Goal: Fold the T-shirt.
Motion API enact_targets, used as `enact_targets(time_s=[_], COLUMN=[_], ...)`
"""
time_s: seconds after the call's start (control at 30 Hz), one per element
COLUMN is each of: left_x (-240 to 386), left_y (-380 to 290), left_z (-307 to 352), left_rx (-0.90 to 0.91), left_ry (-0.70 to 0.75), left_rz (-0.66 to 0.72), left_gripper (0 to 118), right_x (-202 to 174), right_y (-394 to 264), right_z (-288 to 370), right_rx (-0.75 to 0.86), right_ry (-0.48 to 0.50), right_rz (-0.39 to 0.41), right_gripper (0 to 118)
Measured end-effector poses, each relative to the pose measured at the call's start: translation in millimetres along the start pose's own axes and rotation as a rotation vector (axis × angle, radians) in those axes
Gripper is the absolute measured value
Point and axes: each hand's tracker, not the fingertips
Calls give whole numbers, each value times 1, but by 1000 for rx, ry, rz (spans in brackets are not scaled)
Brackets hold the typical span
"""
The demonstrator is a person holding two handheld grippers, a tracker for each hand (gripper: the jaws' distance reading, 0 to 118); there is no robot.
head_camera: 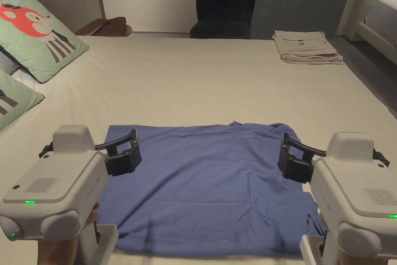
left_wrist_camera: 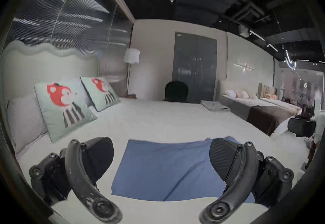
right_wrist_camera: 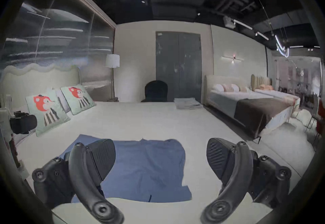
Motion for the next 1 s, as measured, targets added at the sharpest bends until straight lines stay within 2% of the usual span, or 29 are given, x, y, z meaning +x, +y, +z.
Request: enact_targets(time_s=[0.07,0.1,0.17,0.2,0.23,0.27,0.5,0.6,0.73,1.0], left_x=[4,6,4,7,9,11,-1,-10,-37,-87], left_y=[0,-1,-5,-6,-7,-9,-15,-19,-38,-93], left_z=[1,2,-2,-2,-3,-4,-12,-15,-8,15], left_rx=[21,32,45,49,47,46,4,-115,-266,-484], left_ry=[-10,-16,-26,-20,-8,-4,-29,-4,-46,60], left_rz=[-2,-3,-12,-27,-53,-67,-40,-38,50,82], left_gripper=[102,92,44,17,0,0,0,0,0,1], right_x=[-5,-7,-11,-12,-13,-13,-12,-11,-11,-11], right_y=[2,2,1,1,1,1,-2,-3,-6,-15], right_z=[2,2,4,5,5,5,4,5,5,1], right_rx=[21,35,53,59,68,72,68,63,55,18], right_ry=[-10,-10,-14,-16,-18,-20,-17,-13,-5,12], right_rz=[15,24,37,39,40,41,51,45,43,45], right_gripper=[93,83,54,36,10,0,0,0,0,0])
